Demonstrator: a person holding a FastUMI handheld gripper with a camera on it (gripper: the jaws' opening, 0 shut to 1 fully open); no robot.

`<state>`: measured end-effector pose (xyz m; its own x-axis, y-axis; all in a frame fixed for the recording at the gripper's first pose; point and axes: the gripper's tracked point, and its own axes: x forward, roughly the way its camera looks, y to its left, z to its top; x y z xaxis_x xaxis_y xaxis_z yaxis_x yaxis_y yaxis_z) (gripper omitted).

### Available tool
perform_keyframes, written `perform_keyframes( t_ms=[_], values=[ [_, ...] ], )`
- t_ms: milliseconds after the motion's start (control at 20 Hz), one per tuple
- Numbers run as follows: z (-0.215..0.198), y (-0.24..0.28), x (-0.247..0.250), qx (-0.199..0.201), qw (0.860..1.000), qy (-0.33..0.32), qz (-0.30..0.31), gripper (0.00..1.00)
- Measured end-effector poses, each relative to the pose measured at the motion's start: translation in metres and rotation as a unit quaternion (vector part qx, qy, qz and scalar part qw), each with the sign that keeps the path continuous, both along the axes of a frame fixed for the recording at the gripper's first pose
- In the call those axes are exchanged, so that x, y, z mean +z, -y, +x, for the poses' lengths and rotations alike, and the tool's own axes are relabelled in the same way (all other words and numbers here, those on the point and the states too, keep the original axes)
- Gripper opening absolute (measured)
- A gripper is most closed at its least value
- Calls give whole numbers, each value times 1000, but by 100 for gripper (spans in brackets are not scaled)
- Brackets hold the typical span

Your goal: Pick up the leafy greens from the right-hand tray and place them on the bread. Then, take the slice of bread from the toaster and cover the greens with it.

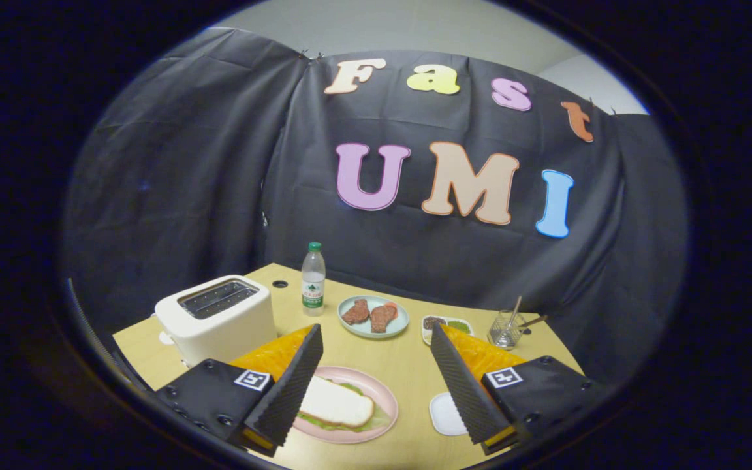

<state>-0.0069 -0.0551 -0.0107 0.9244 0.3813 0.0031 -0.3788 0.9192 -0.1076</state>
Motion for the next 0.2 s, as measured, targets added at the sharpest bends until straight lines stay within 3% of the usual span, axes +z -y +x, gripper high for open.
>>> perform_keyframes(
  t_ms=[200],
  values=[
    [-4,3,6,-6,1000,5,0,100]
  ],
)
